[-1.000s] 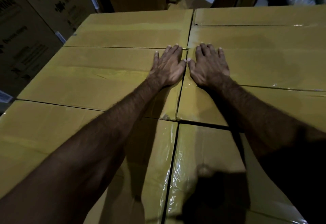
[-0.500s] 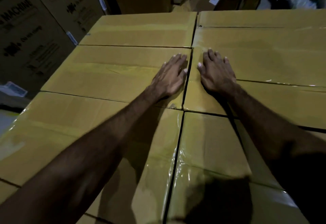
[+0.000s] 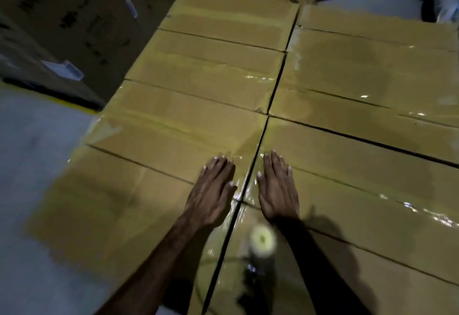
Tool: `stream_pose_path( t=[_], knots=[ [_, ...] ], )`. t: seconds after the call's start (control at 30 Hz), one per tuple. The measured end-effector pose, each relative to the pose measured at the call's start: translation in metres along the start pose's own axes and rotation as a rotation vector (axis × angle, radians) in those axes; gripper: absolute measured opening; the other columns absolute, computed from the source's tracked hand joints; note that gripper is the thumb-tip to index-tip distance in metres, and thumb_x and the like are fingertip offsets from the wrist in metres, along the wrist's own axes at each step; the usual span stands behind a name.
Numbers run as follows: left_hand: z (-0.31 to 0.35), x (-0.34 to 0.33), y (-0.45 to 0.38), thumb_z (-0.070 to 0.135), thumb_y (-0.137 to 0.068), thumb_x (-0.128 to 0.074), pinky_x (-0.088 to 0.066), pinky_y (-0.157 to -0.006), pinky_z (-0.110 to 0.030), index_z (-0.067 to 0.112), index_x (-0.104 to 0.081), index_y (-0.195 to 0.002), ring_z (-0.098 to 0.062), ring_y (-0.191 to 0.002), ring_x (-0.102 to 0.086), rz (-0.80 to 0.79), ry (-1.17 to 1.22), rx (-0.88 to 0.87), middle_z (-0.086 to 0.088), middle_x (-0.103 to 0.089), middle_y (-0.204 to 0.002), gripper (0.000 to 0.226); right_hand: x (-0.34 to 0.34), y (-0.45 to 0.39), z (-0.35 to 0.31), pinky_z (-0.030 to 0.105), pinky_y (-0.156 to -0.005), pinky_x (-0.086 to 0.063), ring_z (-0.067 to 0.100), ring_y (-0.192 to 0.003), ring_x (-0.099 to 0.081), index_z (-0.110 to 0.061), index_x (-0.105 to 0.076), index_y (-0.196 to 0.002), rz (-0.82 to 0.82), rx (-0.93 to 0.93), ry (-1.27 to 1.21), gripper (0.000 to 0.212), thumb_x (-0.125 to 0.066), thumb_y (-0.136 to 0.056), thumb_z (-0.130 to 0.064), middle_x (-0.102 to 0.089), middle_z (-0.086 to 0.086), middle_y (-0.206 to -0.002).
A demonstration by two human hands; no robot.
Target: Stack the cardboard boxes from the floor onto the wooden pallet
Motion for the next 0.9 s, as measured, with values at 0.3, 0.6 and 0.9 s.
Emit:
stream_pose_path(
  t=[0.3,0.6,0.9],
  knots=[
    [-0.026,0.047,0.134,0.050,-0.111,-0.037,-0.016,-0.129,-0.040,0.025,-0.029,-0.166,-0.011,-0.160,-0.009,0.139,0.085,0.288,0.004,-0.023,-0.173,0.060,-0.033,0.121,-0.057,0.038,-0.130,-0.003,0.020,-0.162,-0.011,-0.018,-0.028,-0.166,-0.021,-0.093,-0.117,0.063,-0.023,-0.109,-0.047,-0.014,0.003,-0.176],
    [-0.074,0.029,0.264,0.054,-0.103,-0.032,-0.017,-0.129,-0.051,0.014,-0.034,-0.164,-0.028,-0.162,-0.009,0.119,0.036,0.436,-0.012,-0.020,-0.173,0.073,-0.075,0.216,-0.091,0.055,-0.119,-0.041,0.034,-0.147,-0.047,-0.009,-0.055,-0.151,0.077,-0.060,-0.050,0.054,-0.044,-0.104,-0.034,-0.046,0.014,-0.162],
    [-0.096,0.041,0.317,0.041,-0.108,-0.043,-0.008,-0.131,-0.045,0.014,-0.026,-0.167,-0.025,-0.163,0.005,0.079,0.040,0.226,-0.010,-0.005,-0.176,0.067,-0.118,0.303,-0.141,0.054,-0.126,-0.023,0.034,-0.157,-0.029,-0.007,-0.045,-0.157,0.238,-0.194,0.000,0.055,-0.048,-0.106,-0.027,-0.033,0.016,-0.169]
  ],
)
Point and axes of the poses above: each hand's wrist, its own y-axis away from the middle knuckle, its own x-axis out of the back of the hand, z = x × y, the point moved 4 cm from there along -y, towards the middle knuckle
